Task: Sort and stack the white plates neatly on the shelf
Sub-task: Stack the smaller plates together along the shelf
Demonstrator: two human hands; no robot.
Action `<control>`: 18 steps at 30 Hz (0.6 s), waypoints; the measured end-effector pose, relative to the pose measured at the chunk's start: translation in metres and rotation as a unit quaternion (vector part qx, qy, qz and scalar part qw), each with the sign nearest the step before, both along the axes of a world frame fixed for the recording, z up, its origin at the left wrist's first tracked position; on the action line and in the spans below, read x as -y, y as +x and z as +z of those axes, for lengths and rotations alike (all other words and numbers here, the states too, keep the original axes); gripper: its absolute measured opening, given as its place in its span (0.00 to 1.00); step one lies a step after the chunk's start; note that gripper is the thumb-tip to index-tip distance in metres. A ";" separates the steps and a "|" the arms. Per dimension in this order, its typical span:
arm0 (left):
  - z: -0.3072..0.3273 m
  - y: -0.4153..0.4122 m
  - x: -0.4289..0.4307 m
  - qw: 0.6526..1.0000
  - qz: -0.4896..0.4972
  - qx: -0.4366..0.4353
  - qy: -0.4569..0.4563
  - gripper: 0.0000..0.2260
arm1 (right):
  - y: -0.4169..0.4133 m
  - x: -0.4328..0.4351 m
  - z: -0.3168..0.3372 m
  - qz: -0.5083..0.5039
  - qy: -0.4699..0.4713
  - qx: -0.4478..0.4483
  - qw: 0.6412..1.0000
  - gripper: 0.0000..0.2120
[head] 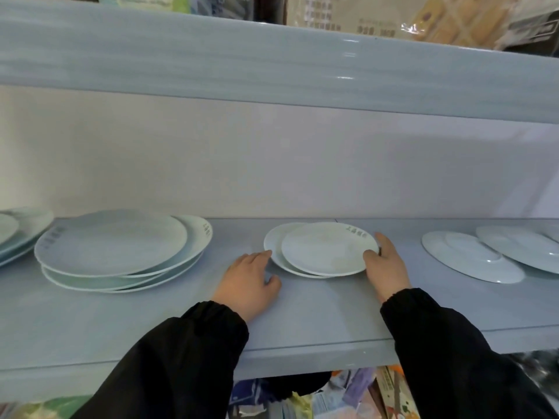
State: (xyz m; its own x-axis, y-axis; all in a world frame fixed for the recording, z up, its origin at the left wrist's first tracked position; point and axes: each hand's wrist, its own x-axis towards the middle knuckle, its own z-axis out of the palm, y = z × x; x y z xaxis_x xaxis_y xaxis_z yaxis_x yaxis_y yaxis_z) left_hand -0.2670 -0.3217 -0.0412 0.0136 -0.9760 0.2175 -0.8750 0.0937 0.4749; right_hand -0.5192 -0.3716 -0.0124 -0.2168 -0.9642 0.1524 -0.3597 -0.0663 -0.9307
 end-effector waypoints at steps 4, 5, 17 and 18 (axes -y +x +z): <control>0.002 -0.001 -0.004 1.000 0.002 0.001 0.008 0.27 | -0.001 -0.001 -0.002 0.004 -0.016 0.028 0.999 0.25; 0.003 -0.002 -0.005 1.000 0.002 0.002 0.010 0.27 | -0.001 -0.002 -0.002 0.005 -0.018 0.035 0.999 0.25; 0.004 -0.002 -0.008 1.000 0.002 0.006 0.010 0.27 | -0.002 -0.006 -0.003 0.010 -0.045 0.041 0.998 0.14; 0.004 -0.002 -0.008 1.000 0.002 0.005 0.009 0.27 | -0.002 -0.005 -0.003 0.009 -0.044 0.043 0.998 0.15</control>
State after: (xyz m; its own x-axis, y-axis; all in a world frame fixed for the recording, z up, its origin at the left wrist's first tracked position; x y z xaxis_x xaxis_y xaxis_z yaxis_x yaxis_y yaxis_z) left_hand -0.2690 -0.3137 -0.0377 0.0162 -0.9796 0.2005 -0.8803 0.0811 0.4674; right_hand -0.5216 -0.3662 -0.0155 -0.2158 -0.9516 0.2187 -0.2767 -0.1551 -0.9483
